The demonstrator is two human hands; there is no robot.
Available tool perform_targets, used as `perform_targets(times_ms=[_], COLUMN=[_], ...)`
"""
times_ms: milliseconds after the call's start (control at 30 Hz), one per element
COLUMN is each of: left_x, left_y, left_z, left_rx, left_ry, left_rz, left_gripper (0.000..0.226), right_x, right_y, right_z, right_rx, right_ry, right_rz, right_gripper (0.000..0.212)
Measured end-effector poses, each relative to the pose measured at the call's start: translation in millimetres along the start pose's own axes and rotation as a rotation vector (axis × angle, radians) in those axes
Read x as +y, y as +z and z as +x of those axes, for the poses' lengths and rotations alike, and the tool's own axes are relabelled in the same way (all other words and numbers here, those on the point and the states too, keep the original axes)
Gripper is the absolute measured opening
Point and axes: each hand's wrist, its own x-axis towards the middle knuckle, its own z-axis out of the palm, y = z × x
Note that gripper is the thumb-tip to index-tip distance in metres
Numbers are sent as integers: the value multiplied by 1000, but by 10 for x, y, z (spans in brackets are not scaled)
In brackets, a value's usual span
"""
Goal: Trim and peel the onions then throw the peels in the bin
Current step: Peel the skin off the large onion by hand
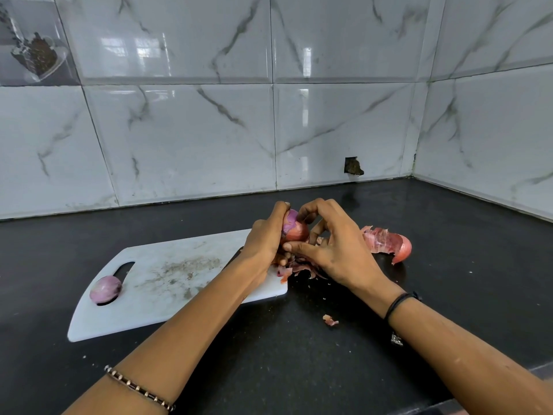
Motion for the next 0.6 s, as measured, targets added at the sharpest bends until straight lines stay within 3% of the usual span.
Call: perform_targets(times_ms=[167,333,600], left_x=[-20,-39,-2], left_y=[-3,-5,-3], left_z=[7,55,-14], left_rx=[14,42,-1], left_ry=[-2,-6,0], left_rz=[90,75,11], left_gripper=[58,57,59], right_x=[29,5,-4], right_y=[-15,8,-5], right_z=[-1,-5,3], right_rx=[-2,-44,11], right_ry=[11,-25,-4], right_rz=[-34,-90,-101], right_gripper=[43,24,45])
